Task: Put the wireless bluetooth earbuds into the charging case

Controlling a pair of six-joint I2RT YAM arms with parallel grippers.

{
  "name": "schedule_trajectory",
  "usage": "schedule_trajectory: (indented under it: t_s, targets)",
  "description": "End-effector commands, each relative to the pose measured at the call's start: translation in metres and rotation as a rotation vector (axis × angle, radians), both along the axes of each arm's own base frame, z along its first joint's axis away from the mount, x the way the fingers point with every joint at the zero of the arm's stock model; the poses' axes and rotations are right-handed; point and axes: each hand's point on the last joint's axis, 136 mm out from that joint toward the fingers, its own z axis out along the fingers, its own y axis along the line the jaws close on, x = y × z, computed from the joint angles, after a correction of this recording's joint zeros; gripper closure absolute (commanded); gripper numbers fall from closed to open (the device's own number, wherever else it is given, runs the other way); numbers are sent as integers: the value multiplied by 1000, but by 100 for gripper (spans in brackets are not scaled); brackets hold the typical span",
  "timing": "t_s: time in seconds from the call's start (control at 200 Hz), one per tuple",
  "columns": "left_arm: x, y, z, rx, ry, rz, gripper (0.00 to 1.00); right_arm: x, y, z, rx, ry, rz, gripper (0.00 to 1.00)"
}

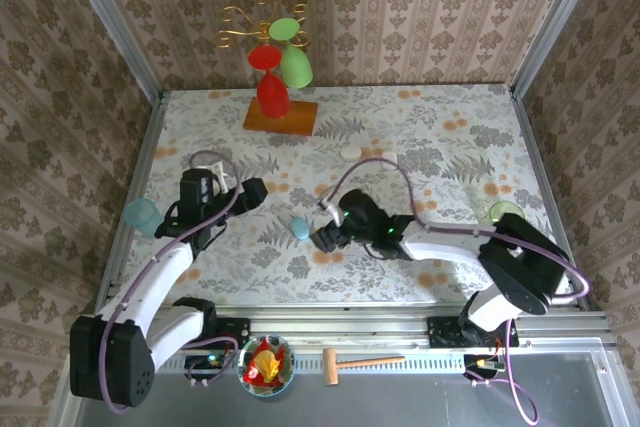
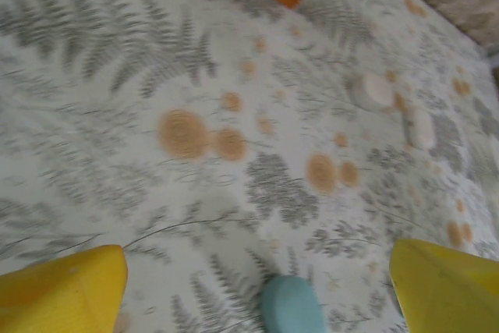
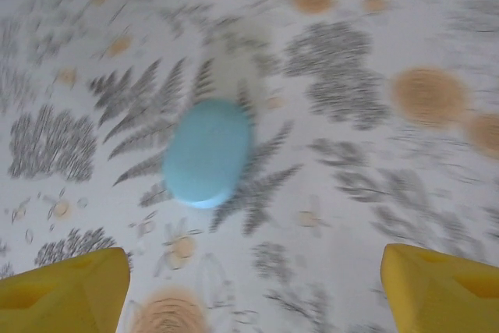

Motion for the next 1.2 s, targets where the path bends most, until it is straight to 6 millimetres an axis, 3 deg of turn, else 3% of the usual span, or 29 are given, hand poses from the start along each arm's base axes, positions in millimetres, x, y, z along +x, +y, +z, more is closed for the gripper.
schedule_trajectory:
  t_s: [0.0,0.185,0.5,0.73,0.865,1.195]
  targets:
    - [-12,11,-22,32,63,14,12,16,25,2,-55,-139,3,15]
    - [-14,12,-29,24,68,23,11,22,55,-19,-25,-65,-92,18]
    - [-17,11,-34,20,66,15,10,29,50,-48,-43,6,-176,31]
    - [-15,8,-33,8,56,5,10,31,52,-53,-60,25,-170,50]
    - [-15,8,-36,13,51,-3,10,32,50,-48,-70,10,-152,69]
    - [-9,-11,-18,75,-117,-132,2,22,27,1,1,15,39,72]
